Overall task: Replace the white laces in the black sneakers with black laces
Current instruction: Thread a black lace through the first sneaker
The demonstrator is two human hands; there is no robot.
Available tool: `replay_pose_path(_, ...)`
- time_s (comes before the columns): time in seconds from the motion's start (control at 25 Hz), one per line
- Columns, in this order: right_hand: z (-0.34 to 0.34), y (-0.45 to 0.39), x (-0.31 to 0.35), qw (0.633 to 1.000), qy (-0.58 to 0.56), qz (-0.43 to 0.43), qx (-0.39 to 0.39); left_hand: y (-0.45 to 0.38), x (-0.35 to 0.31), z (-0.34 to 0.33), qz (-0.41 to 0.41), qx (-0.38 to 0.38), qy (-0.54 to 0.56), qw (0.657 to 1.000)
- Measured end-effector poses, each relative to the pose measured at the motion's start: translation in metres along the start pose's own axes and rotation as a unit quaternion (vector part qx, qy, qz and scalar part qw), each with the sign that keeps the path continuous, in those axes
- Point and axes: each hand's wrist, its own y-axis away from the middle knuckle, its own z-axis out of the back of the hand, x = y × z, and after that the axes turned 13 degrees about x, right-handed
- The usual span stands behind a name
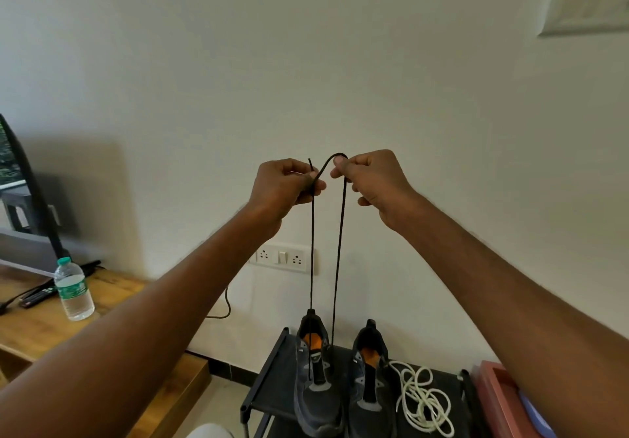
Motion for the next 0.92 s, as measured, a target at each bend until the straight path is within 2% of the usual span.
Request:
replay_pose_path(0.36,-0.011,-0.002,-0.002,0.999,0.007,0.016,0.035,0.001,-0.010,0.001,-0.005,-0.019,-0.014,1.000)
replay_pose_path(0.48,-0.020,0.008,-0.027,0.994,-0.065,-0.004,0.083,0.014,0.002,0.006,0.018,-0.057,0.027,0.998)
replay_pose_path(0.56,-0.029,0.019,-0.060,0.990,-0.099,-0.033,0.098,0.031,0.029,0.011,0.044,-0.076,0.026,0.996)
replay_pose_path(0.76,-0.057,0.045,-0.153,0.983,-0.100,-0.109,0.109,0.069,0.122,0.019,0.128,-0.086,0.028,0.988)
replay_pose_path(0.92,-0.081,0.059,-0.222,0.975,-0.092,-0.172,0.106,0.092,0.193,0.003,0.203,-0.067,0.009,0.977)
